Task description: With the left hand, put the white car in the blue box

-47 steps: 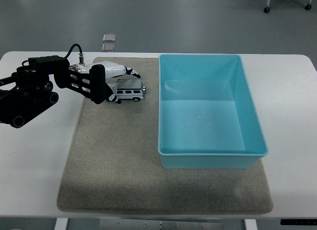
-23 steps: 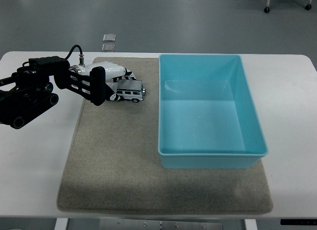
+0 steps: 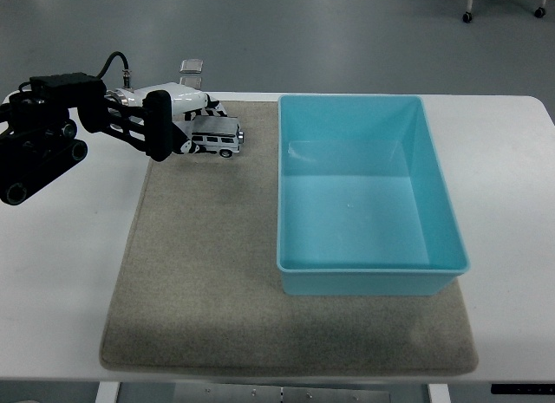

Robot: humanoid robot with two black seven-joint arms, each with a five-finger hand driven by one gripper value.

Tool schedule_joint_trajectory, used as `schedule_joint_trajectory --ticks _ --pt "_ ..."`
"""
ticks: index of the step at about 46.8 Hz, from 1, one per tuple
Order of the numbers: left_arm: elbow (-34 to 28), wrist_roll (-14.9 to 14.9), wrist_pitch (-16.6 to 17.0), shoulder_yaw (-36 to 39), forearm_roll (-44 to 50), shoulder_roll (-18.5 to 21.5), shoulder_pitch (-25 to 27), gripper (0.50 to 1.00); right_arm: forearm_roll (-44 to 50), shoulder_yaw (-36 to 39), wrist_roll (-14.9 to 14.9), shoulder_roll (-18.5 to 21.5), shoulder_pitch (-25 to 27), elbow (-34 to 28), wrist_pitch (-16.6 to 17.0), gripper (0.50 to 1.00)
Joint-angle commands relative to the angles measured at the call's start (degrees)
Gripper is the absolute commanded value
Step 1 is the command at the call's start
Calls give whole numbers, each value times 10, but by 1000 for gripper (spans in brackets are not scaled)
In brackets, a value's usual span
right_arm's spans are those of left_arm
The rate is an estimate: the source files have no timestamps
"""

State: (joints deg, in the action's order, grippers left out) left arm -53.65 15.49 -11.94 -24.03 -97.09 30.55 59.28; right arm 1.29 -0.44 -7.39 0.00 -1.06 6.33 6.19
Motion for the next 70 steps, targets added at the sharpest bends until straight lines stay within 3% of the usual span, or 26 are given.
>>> schedule_joint_trajectory --ticks 1,13,27,42,53,70 --pt "-1 1 -15 -7 2 11 16 500 -1 0 0 0 0 0 0 936" --pt "-14 2 -84 -9 61 30 91 500 -1 0 0 0 0 0 0 936" --pt "-65 1 -99 -13 66 7 124 500 -1 0 0 0 0 0 0 936" --pt "-58 -8 -100 -8 61 -102 137 500 -1 0 0 0 0 0 0 936" --pt "-1 -12 -94 14 57 -206 128 500 0 0 0 0 0 0 0 936" --pt "25 -17 -80 34 57 -240 92 500 -1 0 0 0 0 0 0 936"
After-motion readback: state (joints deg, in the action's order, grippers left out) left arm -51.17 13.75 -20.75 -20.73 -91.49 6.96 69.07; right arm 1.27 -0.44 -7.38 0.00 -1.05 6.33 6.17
